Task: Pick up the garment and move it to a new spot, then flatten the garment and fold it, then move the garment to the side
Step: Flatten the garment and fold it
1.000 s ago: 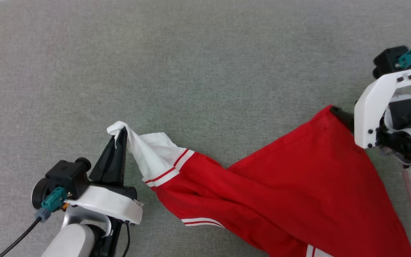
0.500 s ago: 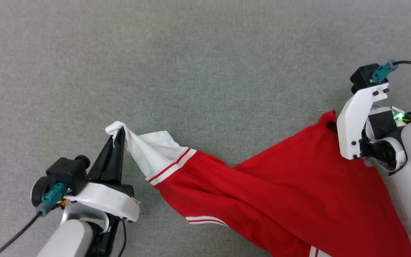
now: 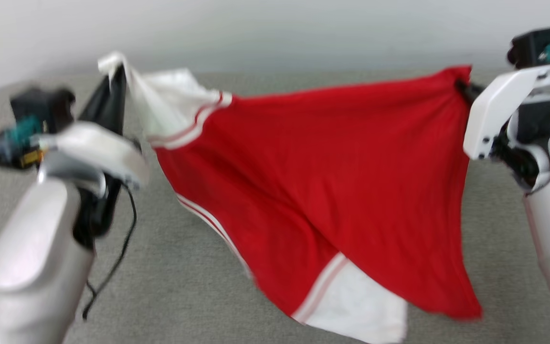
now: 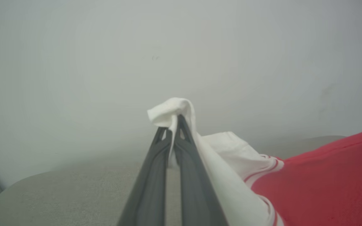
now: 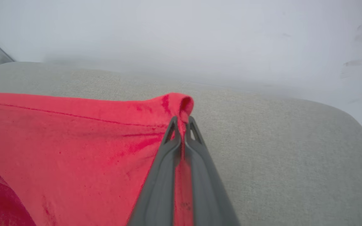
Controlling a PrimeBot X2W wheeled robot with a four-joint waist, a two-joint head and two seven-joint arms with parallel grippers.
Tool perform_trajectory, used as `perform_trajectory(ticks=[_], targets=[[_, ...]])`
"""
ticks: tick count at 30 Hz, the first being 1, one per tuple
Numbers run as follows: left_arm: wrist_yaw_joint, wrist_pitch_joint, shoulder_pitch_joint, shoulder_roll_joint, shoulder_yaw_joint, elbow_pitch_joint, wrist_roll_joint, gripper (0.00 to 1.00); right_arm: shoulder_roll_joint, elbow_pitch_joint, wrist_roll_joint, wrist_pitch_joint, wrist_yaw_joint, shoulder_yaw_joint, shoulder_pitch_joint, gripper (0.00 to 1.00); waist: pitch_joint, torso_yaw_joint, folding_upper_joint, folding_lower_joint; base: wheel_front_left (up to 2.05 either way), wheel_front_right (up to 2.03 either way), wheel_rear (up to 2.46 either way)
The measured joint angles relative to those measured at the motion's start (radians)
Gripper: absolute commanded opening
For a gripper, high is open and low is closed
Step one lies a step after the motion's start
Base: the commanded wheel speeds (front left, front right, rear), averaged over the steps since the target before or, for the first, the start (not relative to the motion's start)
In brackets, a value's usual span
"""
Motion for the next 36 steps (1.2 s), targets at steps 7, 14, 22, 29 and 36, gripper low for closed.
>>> perform_trajectory(ticks=[7, 14, 22, 29, 36], targets=[[-0.044, 0.030, -0.314, -0.032, -0.014, 0.214, 0.021, 0.00, 0.036, 0.075, -0.051, -0.126, 0.000, -0.053, -0.160, 0.00, -0.022, -0.045, 0.0000, 0.0000, 0.00, 0.00, 0.00], [-0.064, 0.002, -0.650, -0.044, -0.027, 0.357, 0.086, 0.00, 0.044, 0.104, -0.102, -0.234, 0.000, -0.099, -0.400, 0.00, 0.053, -0.055, 0.0000, 0.0000, 0.00, 0.00, 0.00], [-0.086, -0.045, -1.004, -0.032, -0.033, 0.452, 0.151, 0.00, 0.039, 0.124, -0.151, -0.326, 0.000, -0.131, -0.675, 0.00, 0.196, -0.063, 0.0000, 0.0001, 0.00, 0.00, 0.00], [-0.110, -0.060, -1.171, -0.055, -0.028, 0.509, 0.145, 0.00, 0.028, 0.166, -0.164, -0.371, 0.000, -0.138, -0.845, 0.00, 0.337, -0.061, 0.0000, 0.0001, 0.00, 0.00, 0.00], [-0.115, -0.071, -1.181, -0.074, -0.041, 0.569, 0.141, 0.00, 0.043, 0.257, -0.163, -0.401, 0.000, -0.098, -0.909, 0.00, 0.453, -0.052, 0.0000, 0.0001, 0.00, 0.00, 0.00]])
